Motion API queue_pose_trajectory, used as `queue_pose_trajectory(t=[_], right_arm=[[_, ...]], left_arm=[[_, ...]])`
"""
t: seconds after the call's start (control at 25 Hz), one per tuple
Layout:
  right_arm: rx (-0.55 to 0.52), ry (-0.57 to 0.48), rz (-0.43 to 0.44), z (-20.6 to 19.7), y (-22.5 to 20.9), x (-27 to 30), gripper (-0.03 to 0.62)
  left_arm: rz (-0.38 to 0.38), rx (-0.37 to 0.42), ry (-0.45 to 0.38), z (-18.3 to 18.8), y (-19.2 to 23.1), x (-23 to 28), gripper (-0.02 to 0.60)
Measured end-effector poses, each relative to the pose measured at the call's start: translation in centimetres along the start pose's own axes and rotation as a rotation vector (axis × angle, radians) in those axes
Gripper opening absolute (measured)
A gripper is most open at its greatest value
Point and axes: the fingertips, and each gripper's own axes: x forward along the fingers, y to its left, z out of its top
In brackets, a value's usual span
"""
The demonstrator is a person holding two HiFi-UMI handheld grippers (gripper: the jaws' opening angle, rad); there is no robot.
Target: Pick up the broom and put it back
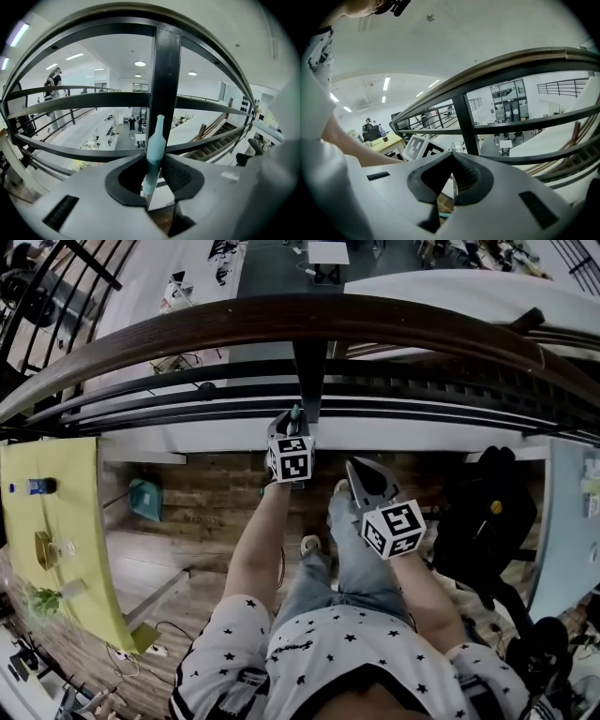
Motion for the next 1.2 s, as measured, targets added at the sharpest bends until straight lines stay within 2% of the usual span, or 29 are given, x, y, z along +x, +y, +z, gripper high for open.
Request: queue_pose_trajectory(t=[0.84, 1.2], right_arm=[[-0.040, -0.048, 0.001, -0.7, 7.3, -5.7, -0.006], [-0.071, -0.067, 0.001, 0.0, 10.5, -7.7, -0.006]], left_arm=[[0.006, -0.007, -0.020, -3.0, 0.2, -11.7, 0.107], [0.017, -0.043, -0.033, -4.2, 0.9, -17.3, 0.107]])
